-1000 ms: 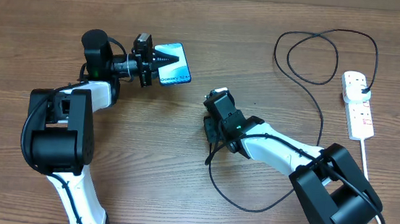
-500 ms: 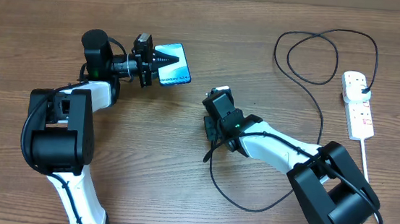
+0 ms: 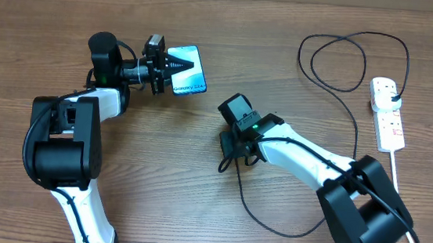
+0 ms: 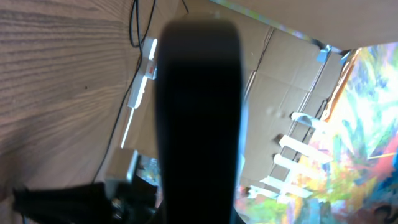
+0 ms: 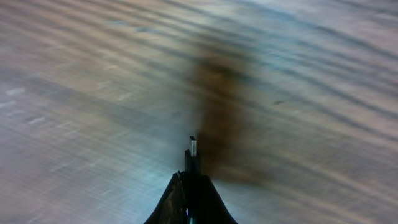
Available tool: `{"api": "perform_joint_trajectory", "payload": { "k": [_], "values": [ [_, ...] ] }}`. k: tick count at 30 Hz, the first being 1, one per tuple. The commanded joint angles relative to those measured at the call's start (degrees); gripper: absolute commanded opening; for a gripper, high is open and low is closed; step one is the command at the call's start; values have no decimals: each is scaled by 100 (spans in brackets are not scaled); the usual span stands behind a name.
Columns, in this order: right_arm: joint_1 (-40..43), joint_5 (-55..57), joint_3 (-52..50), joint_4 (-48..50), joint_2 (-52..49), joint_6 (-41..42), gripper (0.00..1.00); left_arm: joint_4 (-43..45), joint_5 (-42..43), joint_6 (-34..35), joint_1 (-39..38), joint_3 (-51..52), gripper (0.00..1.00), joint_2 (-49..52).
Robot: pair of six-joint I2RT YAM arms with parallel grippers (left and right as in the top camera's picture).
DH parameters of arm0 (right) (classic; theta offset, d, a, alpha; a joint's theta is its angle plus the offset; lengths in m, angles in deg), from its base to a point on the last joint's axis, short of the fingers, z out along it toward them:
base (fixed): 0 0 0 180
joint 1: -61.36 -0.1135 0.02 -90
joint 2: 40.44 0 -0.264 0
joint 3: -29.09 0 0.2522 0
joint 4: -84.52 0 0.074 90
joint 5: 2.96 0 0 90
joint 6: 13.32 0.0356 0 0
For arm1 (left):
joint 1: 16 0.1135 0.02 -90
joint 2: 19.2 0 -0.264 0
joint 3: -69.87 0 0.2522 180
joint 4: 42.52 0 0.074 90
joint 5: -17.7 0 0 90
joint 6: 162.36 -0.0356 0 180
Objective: Plug charger to phone and switch on socket
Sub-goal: 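Lower the right gripper to the cable's USB-C plug and grasp it, then lift the plug with the right gripper toward the phone's bottom port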
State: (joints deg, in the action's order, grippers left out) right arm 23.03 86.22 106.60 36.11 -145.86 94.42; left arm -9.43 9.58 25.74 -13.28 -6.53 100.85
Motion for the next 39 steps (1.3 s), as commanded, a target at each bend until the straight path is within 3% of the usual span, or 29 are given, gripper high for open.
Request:
{"api": "perform_joint_trajectory", "payload": {
  "k": [1, 9, 16, 25, 29, 39],
  "values": [
    [321, -1335, 179, -42, 490, -382, 4, -42, 94, -662, -7, -125, 4, -2],
    [1554, -4435, 146, -415, 774, -1508, 4, -39, -20, -1453, -15, -125, 4, -2],
    [2260, -6505, -4, -553, 782, -1652, 4, -35, -634, -1526, -483, -125, 4, -2],
    [2962, -7788, -702, -625, 780, -1655, 4, -26, -1049, -1375, -1071, -133, 4, 57],
    [3010, -8467, -1137, -50, 780, -1652, 4, 39, -1054, -1344, -1241, -166, 4, 59],
    [3003, -8452, -1139, 542, 780, -1272, 4, 660, -907, -1320, -1421, -166, 4, 59]
  ]
}}
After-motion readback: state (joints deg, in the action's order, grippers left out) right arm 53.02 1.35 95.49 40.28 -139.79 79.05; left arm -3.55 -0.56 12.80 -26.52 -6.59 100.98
